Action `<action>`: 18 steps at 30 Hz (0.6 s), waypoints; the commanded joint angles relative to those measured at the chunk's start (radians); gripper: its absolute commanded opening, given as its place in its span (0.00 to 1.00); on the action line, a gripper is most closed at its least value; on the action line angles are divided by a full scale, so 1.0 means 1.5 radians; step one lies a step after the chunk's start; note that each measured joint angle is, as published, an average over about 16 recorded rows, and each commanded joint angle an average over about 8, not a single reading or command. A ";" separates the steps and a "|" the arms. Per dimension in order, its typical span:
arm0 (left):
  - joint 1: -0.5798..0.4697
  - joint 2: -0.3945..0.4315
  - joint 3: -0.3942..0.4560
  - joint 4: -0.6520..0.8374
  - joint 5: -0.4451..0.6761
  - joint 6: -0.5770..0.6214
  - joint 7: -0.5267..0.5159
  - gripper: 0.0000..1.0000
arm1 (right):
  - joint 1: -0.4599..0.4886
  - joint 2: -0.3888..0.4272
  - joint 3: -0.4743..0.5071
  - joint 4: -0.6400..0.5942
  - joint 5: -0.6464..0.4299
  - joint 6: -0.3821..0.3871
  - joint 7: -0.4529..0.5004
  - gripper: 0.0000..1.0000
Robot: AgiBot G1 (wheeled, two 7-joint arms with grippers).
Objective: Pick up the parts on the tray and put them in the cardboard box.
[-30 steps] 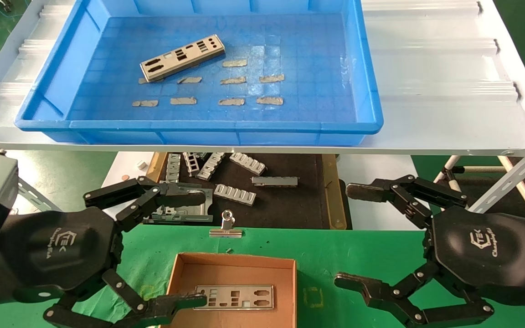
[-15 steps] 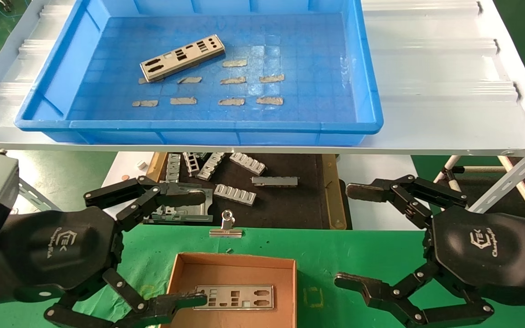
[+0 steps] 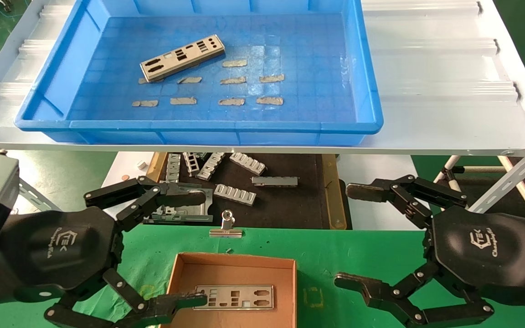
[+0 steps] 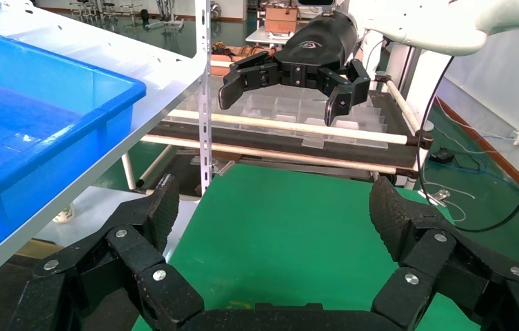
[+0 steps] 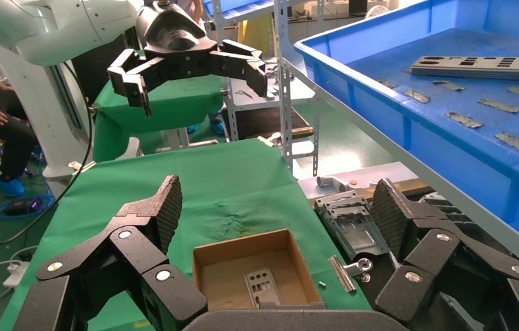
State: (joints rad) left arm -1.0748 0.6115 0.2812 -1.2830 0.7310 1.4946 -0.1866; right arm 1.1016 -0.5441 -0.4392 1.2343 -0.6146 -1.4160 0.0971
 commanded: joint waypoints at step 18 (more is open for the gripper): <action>0.000 0.000 0.000 0.000 0.000 0.000 0.000 1.00 | 0.000 0.000 0.000 0.000 0.000 0.000 0.000 1.00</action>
State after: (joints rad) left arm -1.0748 0.6115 0.2812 -1.2829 0.7309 1.4945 -0.1866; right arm 1.1016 -0.5441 -0.4392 1.2343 -0.6146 -1.4160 0.0971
